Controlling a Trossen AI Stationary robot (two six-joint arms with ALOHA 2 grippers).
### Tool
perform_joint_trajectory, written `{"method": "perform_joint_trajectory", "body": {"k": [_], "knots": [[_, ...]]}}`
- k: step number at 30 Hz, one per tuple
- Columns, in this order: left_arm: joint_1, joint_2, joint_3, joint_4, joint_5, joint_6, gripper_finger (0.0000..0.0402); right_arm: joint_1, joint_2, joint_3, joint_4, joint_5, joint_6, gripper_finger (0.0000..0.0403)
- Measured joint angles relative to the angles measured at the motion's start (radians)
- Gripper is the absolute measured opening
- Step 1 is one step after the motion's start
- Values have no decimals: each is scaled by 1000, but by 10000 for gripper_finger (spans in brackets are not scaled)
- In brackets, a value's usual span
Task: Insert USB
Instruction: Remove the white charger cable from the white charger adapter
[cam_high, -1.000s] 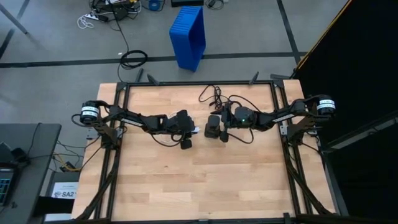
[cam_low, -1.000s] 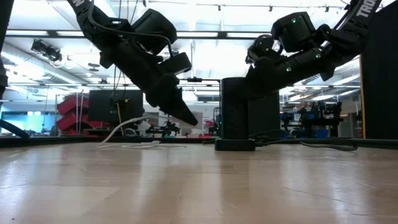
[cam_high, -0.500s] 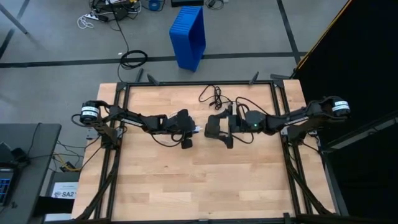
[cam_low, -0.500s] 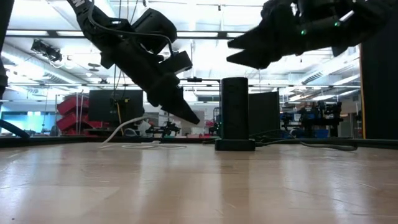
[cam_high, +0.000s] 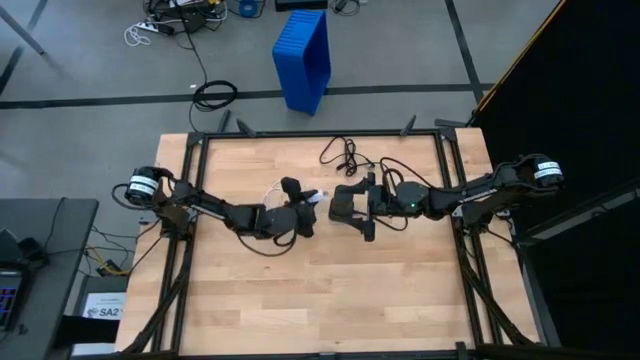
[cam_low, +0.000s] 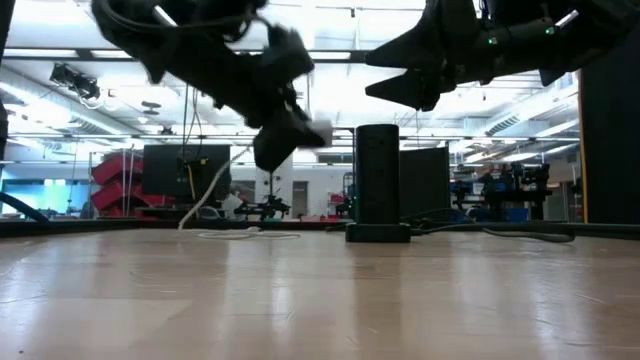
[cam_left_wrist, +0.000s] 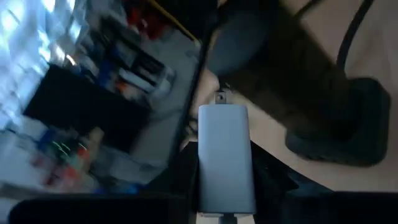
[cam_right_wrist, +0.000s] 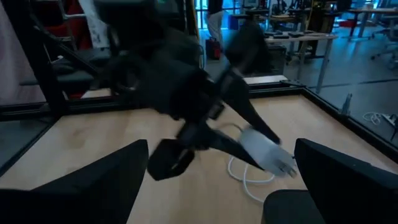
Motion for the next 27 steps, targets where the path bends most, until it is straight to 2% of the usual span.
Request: {"method": "perform_joint_trajectory", "body": {"k": [4, 8, 16, 19, 27], "knots": [[-61, 0, 0, 117, -1, 135, 77, 3, 0, 3, 1, 11, 18, 382], [-87, 0, 0, 179, -6, 199, 77, 24, 16, 27, 9, 16, 18, 384], [-93, 0, 0, 166, -33, 203, 78, 54, 182, 156, -25, 36, -2, 378], [-103, 0, 0, 140, -78, 205, 79, 39, 193, 174, -15, 29, 27, 373], [-103, 0, 0, 137, -83, 200, 80, -5, 194, 175, -33, 17, 180, 340]]}}
